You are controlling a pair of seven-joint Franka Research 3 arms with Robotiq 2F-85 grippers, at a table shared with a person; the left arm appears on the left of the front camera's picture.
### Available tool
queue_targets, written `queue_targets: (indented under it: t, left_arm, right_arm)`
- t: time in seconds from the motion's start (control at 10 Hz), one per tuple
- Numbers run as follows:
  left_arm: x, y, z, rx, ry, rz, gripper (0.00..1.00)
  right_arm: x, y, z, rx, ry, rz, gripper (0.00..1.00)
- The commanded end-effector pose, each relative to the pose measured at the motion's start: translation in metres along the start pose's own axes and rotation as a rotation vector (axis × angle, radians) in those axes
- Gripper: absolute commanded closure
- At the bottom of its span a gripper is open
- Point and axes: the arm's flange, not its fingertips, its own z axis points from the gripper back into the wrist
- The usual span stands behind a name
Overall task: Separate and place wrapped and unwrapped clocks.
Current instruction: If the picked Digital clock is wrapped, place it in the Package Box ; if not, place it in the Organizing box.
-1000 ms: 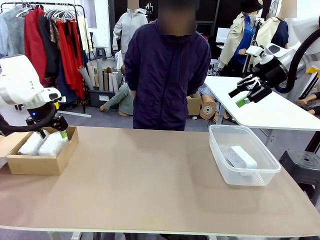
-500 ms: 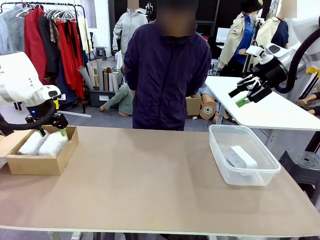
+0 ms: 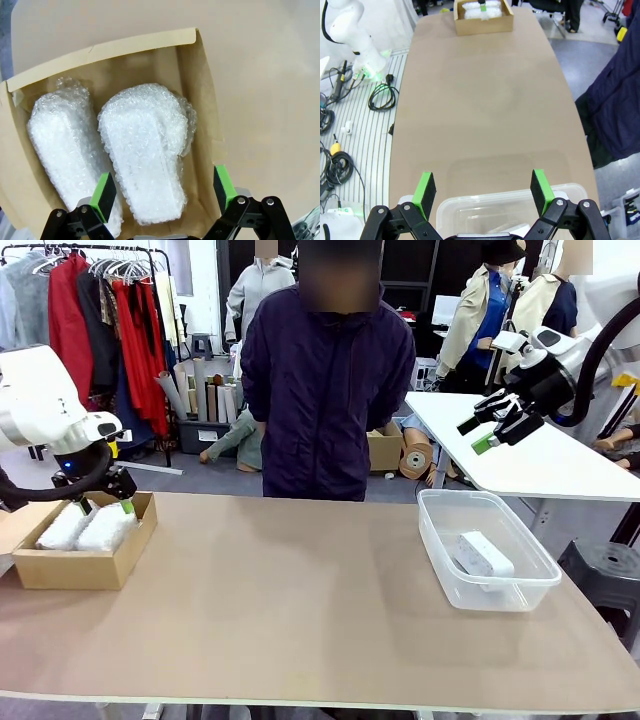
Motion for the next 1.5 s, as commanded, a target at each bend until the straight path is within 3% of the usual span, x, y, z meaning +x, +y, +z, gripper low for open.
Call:
queue_targets:
  t: [0.0,0.1,0.4,0.6,0.8,1.0,1.1,1.3,1.4]
  left_arm:
    - [-0.002,-0.004,0.002,-0.002,0.038,-0.045,0.00]
    - [-0.003,-0.002,0.009,-0.006,0.066,-0.148,0.00]
    - [-0.018,-0.006,0.042,-0.050,0.010,-0.474,0.00]
    - [-0.026,-0.008,0.066,-0.221,-0.047,-0.689,0.00]
    - [-0.032,-0.008,0.088,-0.343,-0.032,-0.971,0.00]
    - [-0.030,-0.001,0.105,-0.428,-0.120,-1.191,0.00]
    - [-0.026,0.002,0.105,-0.447,-0.165,-1.239,0.00]
    - [-0.018,0.014,0.122,-0.451,-0.371,-1.283,0.00]
    - [-0.015,0.018,0.131,-0.506,-0.430,-1.303,0.00]
  right_arm:
    - [0.002,0.000,0.001,0.002,-0.002,0.003,0.00]
    - [0.002,0.000,0.001,0.002,-0.002,0.003,0.00]
    - [0.002,0.000,0.001,0.002,-0.002,0.003,0.00]
    - [0.002,0.000,0.001,0.002,-0.002,0.003,0.00]
    - [0.002,0.000,0.001,0.002,-0.002,0.003,0.00]
    - [0.002,0.000,0.001,0.002,-0.002,0.003,0.00]
    - [0.002,0.000,0.001,0.002,-0.002,0.003,0.00]
    - [0.002,0.000,0.001,0.002,-0.002,0.003,0.00]
    - [0.002,0.000,0.001,0.002,-0.002,0.003,0.00]
